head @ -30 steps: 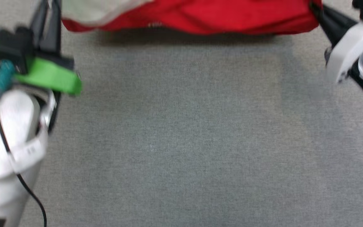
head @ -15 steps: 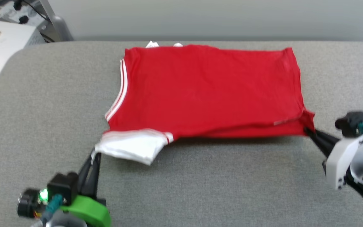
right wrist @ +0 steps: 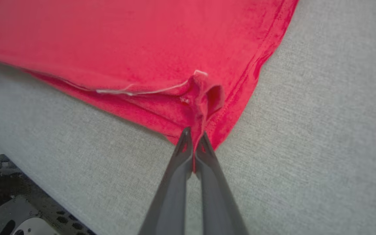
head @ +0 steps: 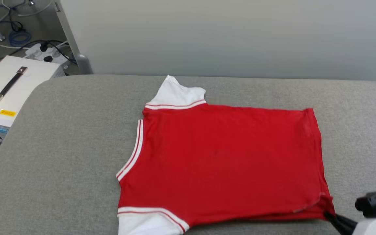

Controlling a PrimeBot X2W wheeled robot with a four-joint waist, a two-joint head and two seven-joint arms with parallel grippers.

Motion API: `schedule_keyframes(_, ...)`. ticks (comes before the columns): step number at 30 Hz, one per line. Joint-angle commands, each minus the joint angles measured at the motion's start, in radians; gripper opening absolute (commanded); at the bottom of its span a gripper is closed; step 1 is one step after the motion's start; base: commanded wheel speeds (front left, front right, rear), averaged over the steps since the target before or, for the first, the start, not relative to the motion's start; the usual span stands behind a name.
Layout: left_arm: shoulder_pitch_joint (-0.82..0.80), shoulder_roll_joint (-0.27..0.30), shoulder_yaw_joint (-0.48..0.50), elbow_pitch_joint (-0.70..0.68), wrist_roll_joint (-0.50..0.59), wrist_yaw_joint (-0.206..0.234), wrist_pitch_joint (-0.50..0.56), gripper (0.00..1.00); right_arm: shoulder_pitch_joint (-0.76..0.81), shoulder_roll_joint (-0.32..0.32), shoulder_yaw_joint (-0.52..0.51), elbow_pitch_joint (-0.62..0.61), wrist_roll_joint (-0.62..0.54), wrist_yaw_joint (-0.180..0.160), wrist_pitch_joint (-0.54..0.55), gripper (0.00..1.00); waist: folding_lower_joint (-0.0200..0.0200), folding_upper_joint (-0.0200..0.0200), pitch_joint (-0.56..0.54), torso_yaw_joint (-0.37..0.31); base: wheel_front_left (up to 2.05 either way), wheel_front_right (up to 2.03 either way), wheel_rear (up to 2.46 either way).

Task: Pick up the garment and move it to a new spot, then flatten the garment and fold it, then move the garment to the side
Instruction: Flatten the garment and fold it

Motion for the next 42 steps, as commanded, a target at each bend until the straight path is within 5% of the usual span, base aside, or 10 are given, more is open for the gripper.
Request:
schedule_keyframes(1, 0.024, 0.012, 0.0, -0.002, -0.017, -0.007, 0.007, 0.0, 0.04, -0.012, -0.016, -0.011, 0.003, -0.001, 0.005, 0.0, 0.0001, 0.0, -0.015, 0.01, 0.0, 0.0, 0.0)
schedule_keyframes(11, -0.042, 0.018, -0.015, 0.015, -0.003, -0.044, 0.003, 0.0, 0.157, 0.023, -0.162, -0.063, -0.041, -0.001, 0.028, 0.0, 0.0001, 0.0, -0.013, 0.003, 0.0, 0.0, 0.0)
schedule_keyframes(20, -0.362, 0.057, -0.035, 0.09, 0.098, -0.128, 0.05, 0.0, 0.112, 0.096, -0.304, -0.127, -0.098, -0.001, 0.089, 0.0, 0.0001, 0.0, 0.023, -0.042, 0.0, 0.0, 0.0)
schedule_keyframes(31, -0.666, 0.028, -0.056, 0.307, 0.14, -0.229, 0.053, 0.0, -0.044, 0.129, -0.353, -0.114, -0.14, -0.001, 0.14, 0.0, 0.0001, 0.0, 0.191, -0.081, 0.0, 0.0, 0.0)
schedule_keyframes(42, -0.851, -0.042, -0.122, 0.621, 0.161, -0.286, 0.014, 0.0, -0.214, 0.181, -0.277, 0.01, -0.164, -0.001, 0.184, 0.0, 0.0001, 0.0, 0.317, -0.091, 0.0, 0.0, 0.0)
